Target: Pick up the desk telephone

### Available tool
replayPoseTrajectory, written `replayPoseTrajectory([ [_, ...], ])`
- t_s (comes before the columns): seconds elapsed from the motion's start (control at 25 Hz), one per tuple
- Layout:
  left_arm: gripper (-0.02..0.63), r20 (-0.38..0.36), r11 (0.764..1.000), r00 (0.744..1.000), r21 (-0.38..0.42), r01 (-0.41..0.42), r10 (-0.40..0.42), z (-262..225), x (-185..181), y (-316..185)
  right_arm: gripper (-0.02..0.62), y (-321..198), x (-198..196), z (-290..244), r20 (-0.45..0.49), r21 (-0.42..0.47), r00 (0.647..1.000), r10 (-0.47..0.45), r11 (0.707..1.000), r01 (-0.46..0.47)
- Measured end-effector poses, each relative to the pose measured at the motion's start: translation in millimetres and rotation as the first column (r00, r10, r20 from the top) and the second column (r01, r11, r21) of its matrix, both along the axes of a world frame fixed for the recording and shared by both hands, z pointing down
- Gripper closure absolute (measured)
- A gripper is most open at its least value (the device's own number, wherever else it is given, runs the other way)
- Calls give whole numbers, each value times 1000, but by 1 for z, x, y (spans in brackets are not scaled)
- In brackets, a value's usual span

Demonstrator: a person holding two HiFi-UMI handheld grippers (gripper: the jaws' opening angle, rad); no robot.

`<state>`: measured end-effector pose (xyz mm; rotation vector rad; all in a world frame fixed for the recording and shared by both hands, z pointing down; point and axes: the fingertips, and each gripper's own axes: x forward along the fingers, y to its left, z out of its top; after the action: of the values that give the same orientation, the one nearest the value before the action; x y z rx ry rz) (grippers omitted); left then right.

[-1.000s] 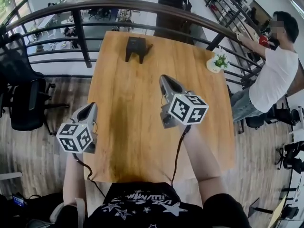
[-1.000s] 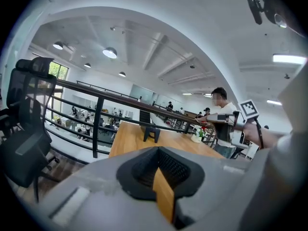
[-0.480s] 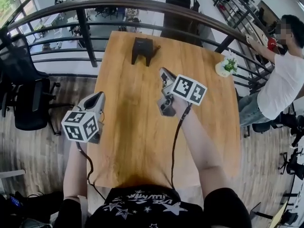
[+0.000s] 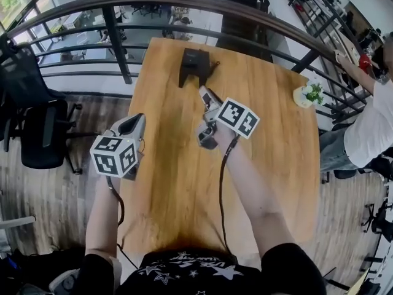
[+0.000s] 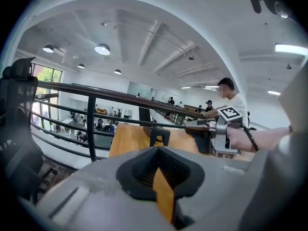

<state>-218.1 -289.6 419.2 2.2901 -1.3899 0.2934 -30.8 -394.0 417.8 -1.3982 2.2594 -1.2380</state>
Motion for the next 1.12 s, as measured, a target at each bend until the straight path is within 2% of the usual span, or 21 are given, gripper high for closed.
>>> replayPoseTrajectory([
  [0.08, 604, -6, 1000, 1000, -20, -8, 8, 13, 3, -8, 420, -11, -7, 10, 73, -10, 997, 17, 1000, -16],
  [0.24, 604, -8, 999, 1000, -48, -26, 26, 33, 7, -22, 304, -34, -16, 29, 134, -27, 989, 69, 997, -66],
  [0.36, 604, -20, 997, 999, -66, -33, 32, 44, 6, -31, 267, -51, -21, 43, 214, -68, 969, 120, 992, -108],
  [0.52, 604, -27, 996, 999, -79, -30, 28, 56, 2, -40, 261, -70, -22, 63, 305, -123, 929, 209, 976, -179],
  [0.76, 604, -41, 995, 999, -94, -26, 23, 71, -5, -54, 262, -100, -13, 91, 374, -175, 863, 339, 940, -293],
  [1.12, 604, -59, 992, 998, -117, -42, 35, 84, -7, -58, 267, -134, -9, 106, 492, -234, 750, 443, 896, -377],
])
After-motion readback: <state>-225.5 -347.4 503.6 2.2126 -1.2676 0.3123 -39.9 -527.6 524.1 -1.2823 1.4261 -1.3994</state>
